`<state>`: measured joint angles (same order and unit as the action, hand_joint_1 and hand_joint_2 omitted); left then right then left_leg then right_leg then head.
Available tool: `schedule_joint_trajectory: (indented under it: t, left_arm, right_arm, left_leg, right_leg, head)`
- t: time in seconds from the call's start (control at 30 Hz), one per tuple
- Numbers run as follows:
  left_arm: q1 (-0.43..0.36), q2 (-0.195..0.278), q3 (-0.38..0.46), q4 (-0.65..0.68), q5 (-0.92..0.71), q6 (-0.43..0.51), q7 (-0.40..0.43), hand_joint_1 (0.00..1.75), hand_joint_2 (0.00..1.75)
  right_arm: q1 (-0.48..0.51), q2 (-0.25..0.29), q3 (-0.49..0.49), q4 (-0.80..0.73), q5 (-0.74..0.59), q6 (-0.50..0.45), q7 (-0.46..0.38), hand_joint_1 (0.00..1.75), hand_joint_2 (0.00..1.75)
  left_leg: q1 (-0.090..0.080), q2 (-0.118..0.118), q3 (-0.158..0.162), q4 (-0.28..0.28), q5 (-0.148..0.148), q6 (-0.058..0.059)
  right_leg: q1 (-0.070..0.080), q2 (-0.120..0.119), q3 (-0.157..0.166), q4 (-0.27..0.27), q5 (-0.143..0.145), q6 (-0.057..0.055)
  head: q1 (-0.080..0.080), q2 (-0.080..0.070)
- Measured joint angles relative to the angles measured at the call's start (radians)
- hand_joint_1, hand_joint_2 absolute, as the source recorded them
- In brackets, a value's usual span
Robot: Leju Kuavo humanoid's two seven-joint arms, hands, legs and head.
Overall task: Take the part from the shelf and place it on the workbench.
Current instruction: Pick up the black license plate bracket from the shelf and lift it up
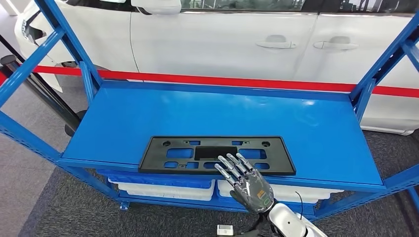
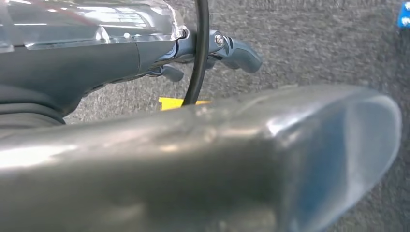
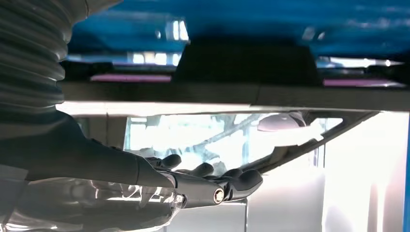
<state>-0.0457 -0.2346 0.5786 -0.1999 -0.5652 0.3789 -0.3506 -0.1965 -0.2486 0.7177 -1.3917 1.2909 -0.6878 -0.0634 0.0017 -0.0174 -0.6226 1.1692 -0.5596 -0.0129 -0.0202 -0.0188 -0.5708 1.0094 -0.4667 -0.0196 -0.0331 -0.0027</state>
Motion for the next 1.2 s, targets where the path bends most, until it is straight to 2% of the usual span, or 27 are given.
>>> schedule_joint_trajectory:
  t: [0.03, 0.07, 0.1, 0.13, 0.2, 0.23, 0.3, 0.4, 0.47, 0.53, 0.57, 0.6, 0.63, 0.67, 0.73, 0.77, 0.83, 0.9, 0.93, 1.0, 1.07, 1.1, 1.13, 1.17, 1.2]
  left_arm:
    - [0.0, 0.0, 0.0, 0.0, -0.001, -0.001, 0.0, 0.0, 0.0]
    - [0.001, 0.0, 0.0, 0.0, -0.002, -0.002, 0.0, 0.0, 0.0]
    - [0.002, 0.0, 0.0, 0.0, -0.003, -0.002, 0.001, 0.0, 0.0]
    - [0.003, 0.001, 0.0, 0.0, -0.004, -0.003, 0.002, 0.0, 0.0]
    - [0.002, 0.001, 0.0, 0.0, -0.004, -0.004, 0.003, 0.0, 0.0]
    - [0.002, 0.001, 0.0, 0.0, -0.005, -0.005, 0.003, 0.0, 0.0]
    - [0.001, 0.001, 0.0, 0.0, -0.007, -0.009, 0.003, 0.0, 0.0]
    - [0.002, 0.003, 0.0, 0.0, -0.01, -0.014, 0.003, 0.0, 0.0]
    - [0.001, 0.003, 0.0, 0.0, -0.014, -0.018, 0.003, 0.0, 0.0]
    - [-0.001, 0.004, 0.0, 0.0, -0.019, -0.022, 0.004, 0.0, 0.0]
    - [-0.001, 0.004, 0.0, 0.0, -0.022, -0.024, 0.005, 0.0, 0.0]
    - [-0.001, 0.004, 0.0, 0.0, -0.024, -0.026, 0.006, 0.0, 0.0]
    - [-0.001, 0.005, 0.0, 0.0, -0.026, -0.029, 0.006, 0.0, 0.0]
    - [-0.001, 0.005, 0.0, 0.0, -0.028, -0.031, 0.007, 0.0, 0.0]
    - [-0.001, 0.006, 0.0, 0.0, -0.032, -0.035, 0.007, 0.0, 0.0]
    - [-0.002, 0.006, 0.0, 0.0, -0.033, -0.035, 0.007, 0.0, 0.0]
    - [-0.002, 0.006, 0.0, 0.0, -0.034, -0.035, 0.008, 0.0, 0.0]
    - [-0.002, 0.007, 0.0, 0.0, -0.034, -0.035, 0.008, 0.0, 0.0]
    - [-0.002, 0.007, 0.0, 0.0, -0.034, -0.035, 0.008, 0.0, 0.0]
    - [-0.003, 0.007, 0.0, 0.0, -0.034, -0.035, 0.008, 0.0, 0.0]
    - [-0.003, 0.007, 0.0, 0.0, -0.035, -0.035, 0.008, 0.0, 0.0]
    - [-0.002, 0.007, 0.0, 0.0, -0.035, -0.035, 0.008, 0.0, 0.0]
    - [-0.001, 0.007, 0.0, 0.0, -0.037, -0.035, 0.008, 0.0, 0.0]
    - [0.0, 0.007, 0.0, 0.0, -0.039, -0.035, 0.007, 0.0, 0.0]
    - [-0.001, 0.008, 0.0, 0.0, -0.041, -0.036, 0.006, 0.0, 0.0]
  right_arm:
    - [-0.009, -0.003, 0.007, -0.006, -0.004, 0.006, -0.001, 0.0, 1.75]
    - [-0.016, -0.005, 0.014, -0.01, -0.008, 0.01, -0.001, 0.0, 1.75]
    - [-0.022, -0.006, 0.02, -0.015, -0.012, 0.014, -0.001, 0.0, 1.75]
    - [-0.028, -0.007, 0.026, -0.02, -0.015, 0.017, -0.001, 0.0, 1.75]
    - [-0.041, -0.007, 0.034, -0.03, -0.019, 0.022, -0.001, 0.0, 1.75]
    - [-0.049, -0.007, 0.038, -0.034, -0.021, 0.023, -0.001, 0.0, 1.75]
    - [-0.066, -0.007, 0.044, -0.041, -0.026, 0.026, 0.001, 0.0, 1.75]
    - [-0.082, -0.006, 0.05, -0.046, -0.034, 0.033, 0.006, 0.0, 1.75]
    - [-0.092, -0.004, 0.051, -0.045, -0.044, 0.041, 0.011, 0.0, 1.75]
    - [-0.103, -0.001, 0.052, -0.036, -0.051, 0.048, 0.018, 0.0, 1.75]
    - [-0.107, 0.0, 0.052, -0.027, -0.053, 0.052, 0.023, 0.0, 1.75]
    - [-0.113, 0.001, 0.053, -0.016, -0.053, 0.055, 0.028, 0.0, 1.75]
    - [-0.119, 0.001, 0.053, -0.004, -0.053, 0.058, 0.033, 0.0, 1.75]
    - [-0.126, 0.001, 0.054, 0.009, -0.052, 0.059, 0.037, 0.0, 1.75]
    - [-0.142, 0.001, 0.054, 0.031, -0.049, 0.059, 0.042, 0.0, 1.75]
    - [-0.148, 0.001, 0.054, 0.038, -0.048, 0.059, 0.043, 0.0, 1.75]
    - [-0.155, 0.002, 0.055, 0.047, -0.046, 0.059, 0.043, 0.0, 1.75]
    - [-0.157, 0.002, 0.056, 0.054, -0.045, 0.059, 0.043, 0.0, 1.75]
    - [-0.158, 0.0, 0.057, 0.056, -0.044, 0.059, 0.043, 0.0, 1.75]
    - [-0.16, -0.006, 0.058, 0.061, -0.044, 0.059, 0.044, 0.0, 1.75]
    - [-0.161, -0.012, 0.062, 0.067, -0.042, 0.06, 0.044, 0.0, 1.75]
    - [-0.162, -0.013, 0.064, 0.071, -0.04, 0.064, 0.047, 0.0, 1.75]
    - [-0.166, -0.014, 0.066, 0.077, -0.036, 0.07, 0.051, 0.0, 1.75]
    - [-0.172, -0.014, 0.067, 0.086, -0.029, 0.078, 0.059, 0.0, 1.75]
    - [-0.182, -0.014, 0.068, 0.1, -0.019, 0.086, 0.069, 0.0, 1.75]
  left_leg:
    - [0.001, 0.0, -0.034, 0.066, -0.026, -0.003]
    - [0.001, 0.001, -0.061, 0.112, -0.037, -0.006]
    - [0.002, 0.001, -0.073, 0.127, -0.03, -0.008]
    - [0.002, 0.001, -0.065, 0.103, -0.002, -0.008]
    - [0.002, 0.001, -0.011, -0.023, 0.071, -0.003]
    - [0.001, 0.001, 0.015, -0.082, 0.095, 0.002]
    - [-0.003, -0.002, 0.036, -0.136, 0.107, 0.014]
    - [0.0, -0.003, 0.04, -0.148, 0.113, 0.033]
    - [0.005, -0.004, 0.045, -0.157, 0.12, 0.045]
    - [0.005, -0.004, 0.044, -0.158, 0.121, 0.049]
    - [0.005, -0.005, 0.044, -0.158, 0.12, 0.05]
    - [0.005, -0.006, 0.045, -0.157, 0.12, 0.05]
    - [0.005, -0.008, 0.045, -0.156, 0.119, 0.05]
    - [0.005, -0.009, 0.047, -0.155, 0.118, 0.049]
    - [0.003, -0.012, 0.048, -0.151, 0.113, 0.043]
    - [0.001, -0.013, 0.047, -0.15, 0.112, 0.038]
    - [-0.001, -0.013, 0.044, -0.15, 0.112, 0.027]
    - [0.0, -0.011, 0.043, -0.147, 0.109, 0.015]
    - [0.001, -0.009, 0.038, -0.133, 0.097, 0.009]
    - [0.002, -0.003, -0.001, -0.044, 0.044, -0.001]
    - [0.003, -0.001, -0.065, 0.085, -0.014, -0.007]
    - [0.003, 0.0, -0.084, 0.123, -0.021, -0.009]
    - [0.003, 0.0, -0.086, 0.124, -0.009, -0.01]
    - [0.003, 0.0, -0.069, 0.085, 0.021, -0.009]
    - [0.003, 0.0, -0.038, 0.019, 0.059, -0.007]
  right_leg:
    - [0.001, -0.002, 0.001, 0.0, -0.001, -0.002]
    - [0.001, -0.003, 0.002, 0.001, -0.002, -0.003]
    - [0.002, -0.003, 0.004, 0.002, -0.004, -0.004]
    - [0.002, -0.004, 0.006, 0.003, -0.006, -0.003]
    - [0.002, -0.003, 0.011, 0.007, -0.012, 0.001]
    - [0.003, -0.002, 0.012, 0.011, -0.015, 0.005]
    - [0.006, -0.001, 0.012, 0.013, -0.018, 0.014]
    - [0.007, -0.001, 0.01, 0.015, -0.022, 0.029]
    - [0.005, 0.003, -0.016, 0.074, -0.061, 0.035]
    - [0.001, 0.006, -0.074, 0.198, -0.121, 0.039]
    - [-0.001, 0.007, -0.102, 0.254, -0.139, 0.041]
    - [-0.002, 0.007, -0.116, 0.279, -0.137, 0.042]
    - [-0.004, 0.007, -0.113, 0.268, -0.117, 0.042]
    - [-0.005, 0.007, -0.093, 0.222, -0.082, 0.041]
    - [-0.003, 0.004, -0.034, 0.091, -0.02, 0.034]
    - [-0.001, 0.003, -0.013, 0.045, -0.007, 0.03]
    - [0.005, 0.002, 0.0, 0.014, -0.008, 0.026]
    - [0.003, 0.001, 0.002, 0.006, -0.005, 0.017]
    - [0.001, -0.001, 0.004, 0.002, -0.003, 0.012]
    - [-0.001, -0.008, 0.008, -0.004, -0.001, 0.002]
    - [0.001, -0.012, 0.008, -0.004, -0.003, -0.002]
    - [0.002, -0.014, 0.008, -0.003, -0.003, -0.003]
    - [0.003, -0.014, 0.009, -0.003, -0.004, -0.003]
    - [0.003, -0.014, 0.01, -0.002, -0.004, -0.003]
    - [0.003, -0.014, 0.011, -0.001, -0.005, -0.002]
  head:
    - [0.0, 0.0]
    - [0.0, 0.0]
    - [0.0, 0.0]
    - [0.0, 0.0]
    - [0.0, 0.0]
    - [0.0, 0.0]
    - [0.0, 0.0]
    - [0.0, 0.0]
    - [0.0, 0.0]
    - [0.0, 0.0]
    - [0.0, 0.0]
    - [0.0, 0.0]
    - [0.0, 0.0]
    - [0.0, 0.0]
    - [0.0, 0.0]
    - [0.0, 0.0]
    - [0.0, 0.0]
    - [0.0, 0.0]
    - [0.0, 0.0]
    - [0.0, 0.0]
    - [0.0, 0.0]
    - [0.0, 0.0]
    - [0.0, 0.0]
    - [0.0, 0.0]
    - [0.0, 0.0]
